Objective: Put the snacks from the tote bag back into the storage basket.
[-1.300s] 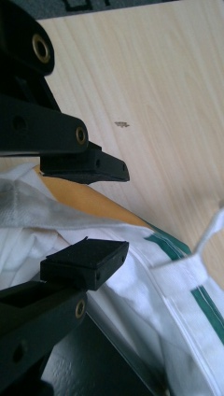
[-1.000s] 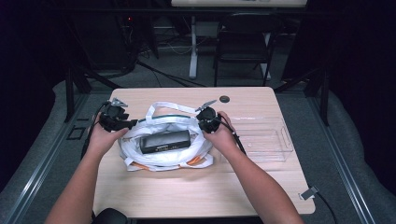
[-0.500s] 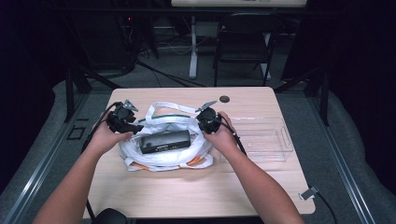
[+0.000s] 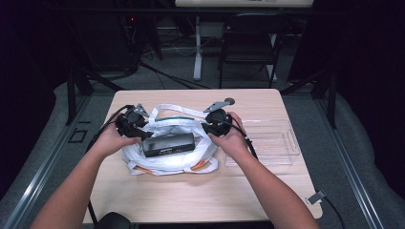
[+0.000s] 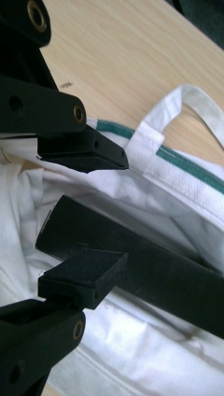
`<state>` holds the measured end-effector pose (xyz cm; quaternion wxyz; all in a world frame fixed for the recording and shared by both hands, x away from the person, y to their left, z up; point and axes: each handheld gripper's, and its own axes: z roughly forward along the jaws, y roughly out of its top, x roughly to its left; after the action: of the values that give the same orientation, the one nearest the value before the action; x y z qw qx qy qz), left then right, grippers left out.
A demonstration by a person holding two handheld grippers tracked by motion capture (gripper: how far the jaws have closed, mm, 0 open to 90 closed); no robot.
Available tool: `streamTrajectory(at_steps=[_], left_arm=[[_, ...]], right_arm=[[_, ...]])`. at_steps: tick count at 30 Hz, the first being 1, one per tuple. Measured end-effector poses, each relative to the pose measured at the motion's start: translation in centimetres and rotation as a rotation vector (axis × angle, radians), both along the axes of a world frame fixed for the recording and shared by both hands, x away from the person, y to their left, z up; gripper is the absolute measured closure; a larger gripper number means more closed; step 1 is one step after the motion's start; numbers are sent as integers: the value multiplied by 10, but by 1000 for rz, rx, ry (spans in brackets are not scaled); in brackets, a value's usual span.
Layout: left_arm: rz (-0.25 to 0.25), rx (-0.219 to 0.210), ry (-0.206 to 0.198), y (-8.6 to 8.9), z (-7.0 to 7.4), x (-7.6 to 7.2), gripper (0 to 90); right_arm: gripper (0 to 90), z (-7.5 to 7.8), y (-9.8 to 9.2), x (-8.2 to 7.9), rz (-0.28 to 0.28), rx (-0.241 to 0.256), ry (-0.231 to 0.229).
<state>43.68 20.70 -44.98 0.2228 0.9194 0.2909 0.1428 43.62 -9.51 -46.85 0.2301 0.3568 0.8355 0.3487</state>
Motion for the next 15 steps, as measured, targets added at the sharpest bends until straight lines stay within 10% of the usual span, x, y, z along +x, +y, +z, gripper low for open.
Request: streamTrajectory(at_steps=[15], left_arm=[[-76,46,64,-23,-7,6,531]], right_arm=[[520,12,-34,-47,26,90,-31]])
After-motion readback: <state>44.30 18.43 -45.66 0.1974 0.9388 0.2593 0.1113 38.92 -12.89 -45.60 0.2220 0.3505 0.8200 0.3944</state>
